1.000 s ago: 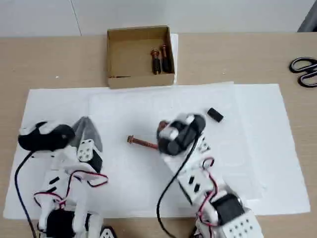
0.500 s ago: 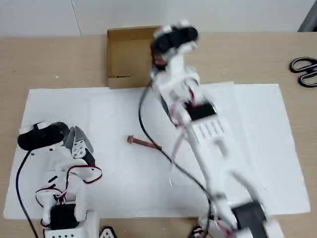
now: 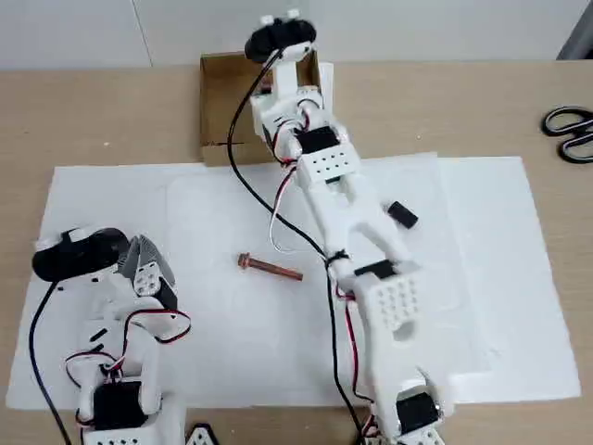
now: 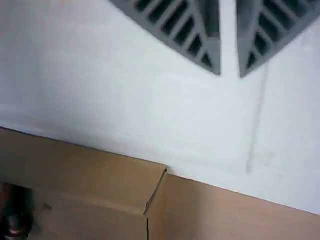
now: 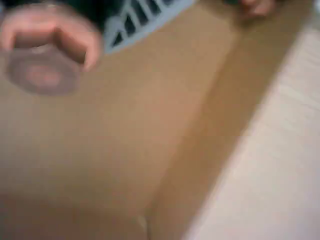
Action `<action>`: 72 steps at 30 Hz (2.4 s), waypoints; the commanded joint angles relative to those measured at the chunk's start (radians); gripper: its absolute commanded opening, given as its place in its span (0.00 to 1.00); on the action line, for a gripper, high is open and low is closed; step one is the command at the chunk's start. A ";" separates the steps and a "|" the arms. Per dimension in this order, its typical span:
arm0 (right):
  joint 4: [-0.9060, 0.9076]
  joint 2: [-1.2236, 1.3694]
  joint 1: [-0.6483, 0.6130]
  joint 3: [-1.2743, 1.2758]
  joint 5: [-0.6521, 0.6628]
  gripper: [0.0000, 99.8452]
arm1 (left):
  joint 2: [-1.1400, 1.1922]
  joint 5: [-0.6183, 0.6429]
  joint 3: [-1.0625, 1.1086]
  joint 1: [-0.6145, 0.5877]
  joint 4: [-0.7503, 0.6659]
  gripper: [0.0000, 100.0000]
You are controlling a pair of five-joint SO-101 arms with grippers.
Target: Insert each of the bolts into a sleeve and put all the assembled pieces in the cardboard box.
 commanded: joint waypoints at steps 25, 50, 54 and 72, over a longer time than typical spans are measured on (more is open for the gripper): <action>0.128 0.375 0.005 -0.574 -0.002 0.28 | -0.012 -0.109 -0.091 -0.006 0.087 0.01; 1.142 0.068 0.228 -0.847 0.107 0.25 | -0.011 -0.095 -0.150 -0.006 0.089 0.01; 1.147 0.027 0.274 -0.750 0.215 0.25 | -0.011 -0.037 -0.160 -0.005 0.089 0.01; 1.138 -0.466 0.285 0.259 0.615 0.25 | -0.011 -0.017 -0.232 0.002 0.083 0.01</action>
